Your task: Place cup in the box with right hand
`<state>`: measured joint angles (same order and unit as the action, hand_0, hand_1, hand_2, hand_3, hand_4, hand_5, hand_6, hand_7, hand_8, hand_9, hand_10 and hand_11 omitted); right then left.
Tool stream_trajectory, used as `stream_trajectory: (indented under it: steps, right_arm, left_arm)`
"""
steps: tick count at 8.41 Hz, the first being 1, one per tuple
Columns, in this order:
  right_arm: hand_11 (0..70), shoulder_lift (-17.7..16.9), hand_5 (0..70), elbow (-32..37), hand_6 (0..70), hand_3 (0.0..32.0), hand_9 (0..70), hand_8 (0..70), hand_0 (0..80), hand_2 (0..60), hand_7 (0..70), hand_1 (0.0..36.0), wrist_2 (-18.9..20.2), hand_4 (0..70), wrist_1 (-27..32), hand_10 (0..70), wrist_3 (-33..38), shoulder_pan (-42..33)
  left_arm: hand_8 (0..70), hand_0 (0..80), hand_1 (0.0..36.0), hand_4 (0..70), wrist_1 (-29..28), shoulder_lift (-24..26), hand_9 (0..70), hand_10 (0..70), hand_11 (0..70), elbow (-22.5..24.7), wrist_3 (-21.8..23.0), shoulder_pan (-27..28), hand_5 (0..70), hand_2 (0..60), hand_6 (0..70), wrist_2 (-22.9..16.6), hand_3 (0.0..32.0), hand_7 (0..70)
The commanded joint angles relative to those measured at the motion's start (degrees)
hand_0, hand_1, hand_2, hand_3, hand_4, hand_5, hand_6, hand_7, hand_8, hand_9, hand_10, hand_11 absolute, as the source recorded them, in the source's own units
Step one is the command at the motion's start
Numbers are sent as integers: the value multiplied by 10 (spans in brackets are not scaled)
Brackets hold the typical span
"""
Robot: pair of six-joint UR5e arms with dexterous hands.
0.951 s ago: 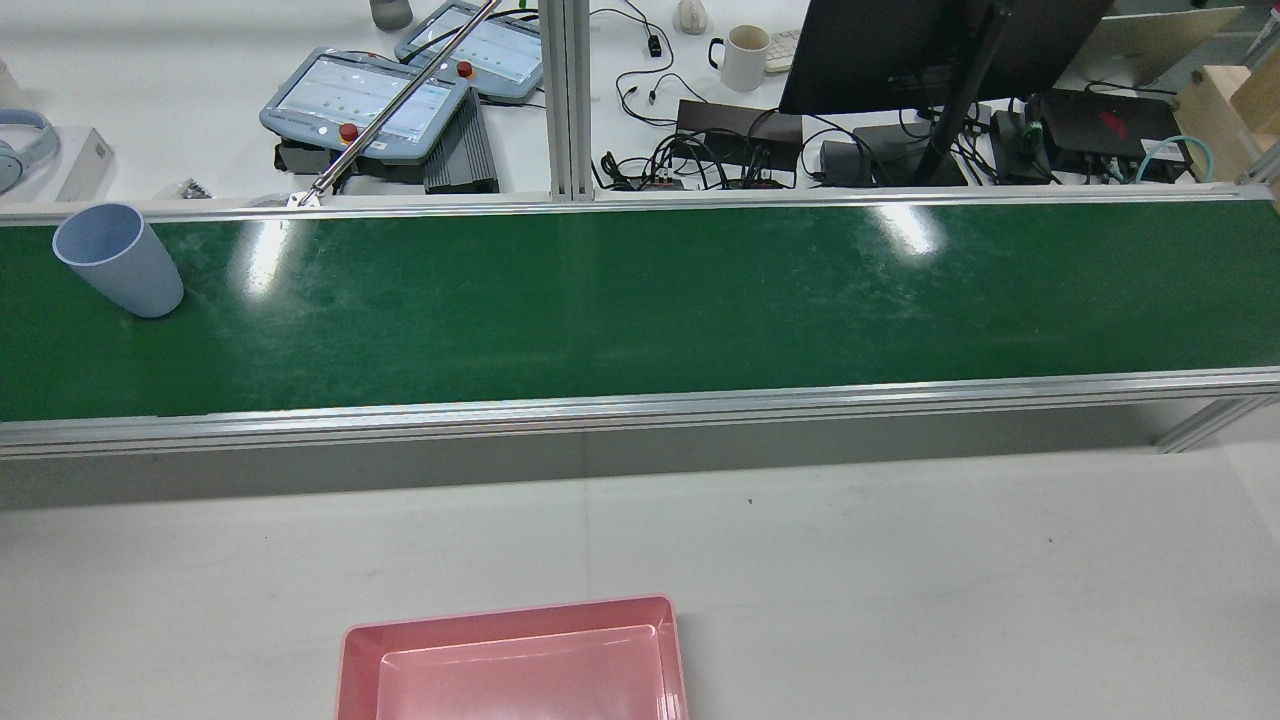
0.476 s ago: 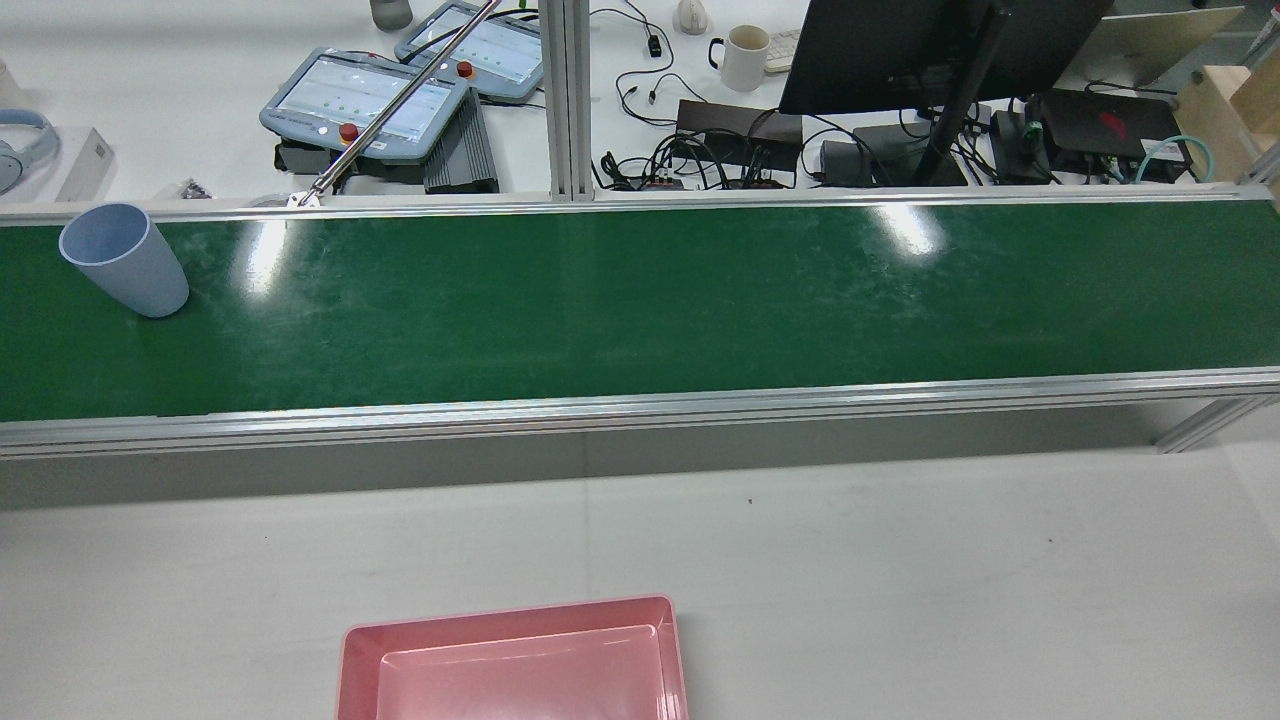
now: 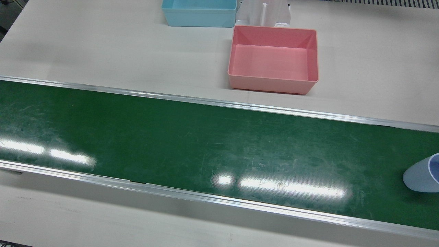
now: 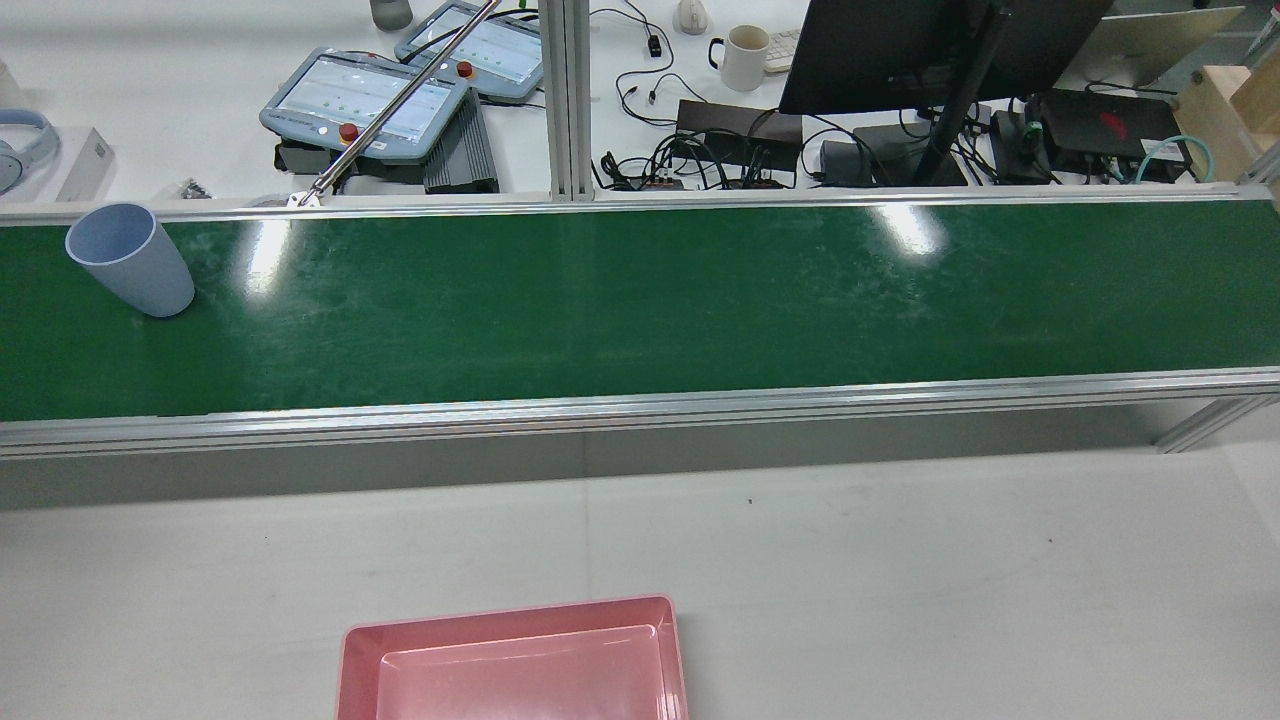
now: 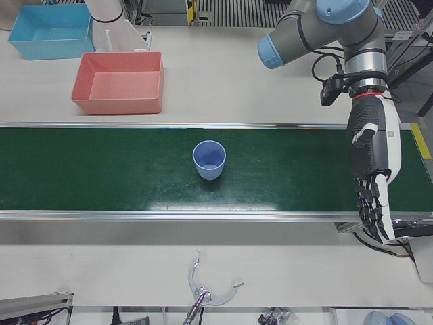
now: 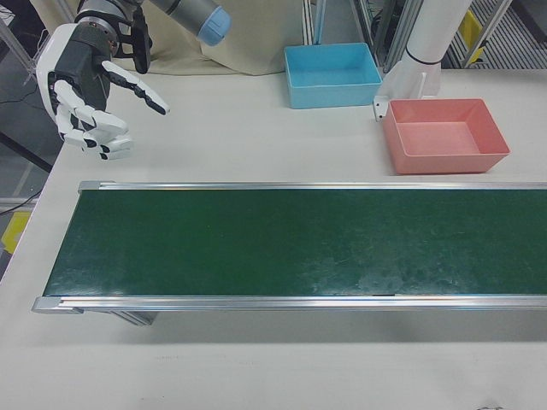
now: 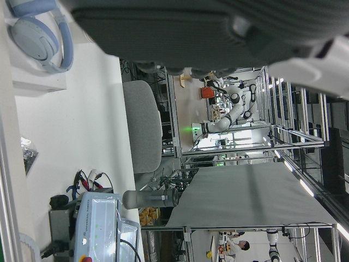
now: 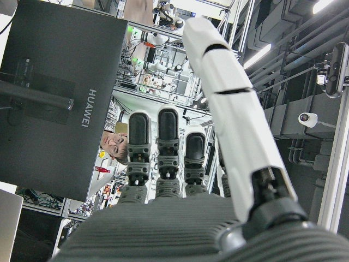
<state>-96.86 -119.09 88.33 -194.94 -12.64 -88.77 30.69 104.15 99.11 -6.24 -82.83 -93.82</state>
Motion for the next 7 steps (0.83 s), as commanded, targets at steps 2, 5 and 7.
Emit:
stream_trajectory:
  steps: [2, 5, 7]
  right_arm:
    - [431, 0, 190, 0, 184, 0, 452, 357, 800, 126, 628, 360, 0, 132, 0, 275, 0, 0]
    - [431, 0, 192, 0, 185, 0, 453, 358, 800, 121, 631, 360, 0, 132, 0, 274, 0, 0]
    - [433, 0, 192, 0, 186, 0, 457, 361, 800, 125, 637, 360, 0, 138, 0, 277, 0, 0]
  left_arm:
    - [0, 0, 0, 0, 0, 0, 0, 0, 0, 0, 0, -1, 0, 0, 0, 0, 0, 0]
    - [0, 0, 0, 0, 0, 0, 0, 0, 0, -1, 0, 0, 0, 0, 0, 0, 0, 0]
    - [0, 0, 0, 0, 0, 0, 0, 0, 0, 0, 0, 0, 0, 0, 0, 0, 0, 0]
